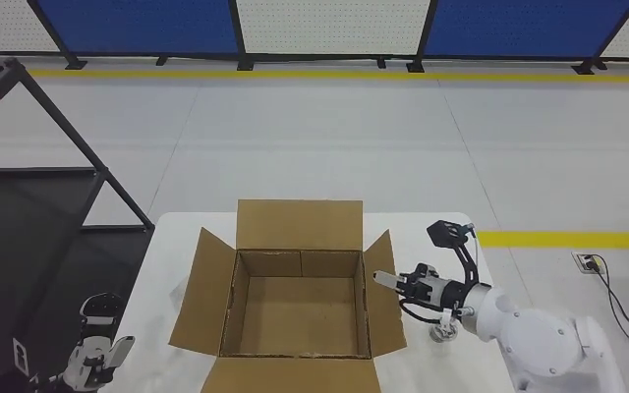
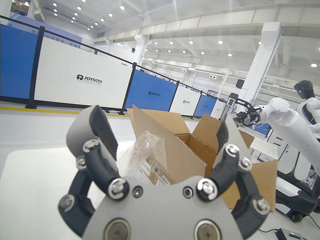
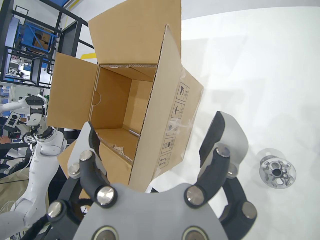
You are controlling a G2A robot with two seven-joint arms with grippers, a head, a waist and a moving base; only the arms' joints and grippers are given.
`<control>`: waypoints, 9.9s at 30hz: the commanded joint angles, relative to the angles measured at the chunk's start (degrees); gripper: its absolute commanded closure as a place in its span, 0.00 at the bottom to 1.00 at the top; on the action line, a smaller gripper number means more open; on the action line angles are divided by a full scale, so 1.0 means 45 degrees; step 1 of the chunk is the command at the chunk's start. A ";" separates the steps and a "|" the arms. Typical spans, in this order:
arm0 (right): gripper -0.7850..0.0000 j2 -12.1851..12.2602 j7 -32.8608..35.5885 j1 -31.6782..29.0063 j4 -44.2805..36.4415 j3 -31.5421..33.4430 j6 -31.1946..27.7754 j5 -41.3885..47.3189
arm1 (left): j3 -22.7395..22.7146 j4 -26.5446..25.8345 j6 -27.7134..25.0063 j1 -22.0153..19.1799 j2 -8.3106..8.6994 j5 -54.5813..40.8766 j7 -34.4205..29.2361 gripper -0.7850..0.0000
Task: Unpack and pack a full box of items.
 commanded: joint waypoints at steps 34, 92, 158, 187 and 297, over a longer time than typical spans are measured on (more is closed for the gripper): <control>1.00 0.0160 0.2197 0.2230 0.1250 -0.1759 0.3176 -0.0301 | -0.0001 0.0000 -0.0002 0.0000 0.0000 -0.0001 0.0001 0.00; 1.00 0.3239 -0.1717 0.5625 0.4255 -0.5072 0.7088 0.8825 | -0.0001 0.0000 -0.0002 0.0000 0.0000 -0.0001 0.0001 0.00; 1.00 0.4592 -0.2035 0.8305 0.5901 -0.7936 0.7407 1.5138 | -0.0001 0.0000 -0.0002 0.0000 0.0000 -0.0001 0.0001 0.00; 1.00 0.5041 -0.1269 1.1157 0.8313 -1.1760 0.6642 2.0030 | -0.0001 0.0000 -0.0002 0.0000 0.0000 -0.0001 0.0001 0.00; 1.00 0.3066 0.5424 1.3699 1.2349 -1.6053 -0.0041 1.6497 | 0.2510 0.0360 -0.0512 -0.1200 0.1019 0.2505 -0.3257 0.00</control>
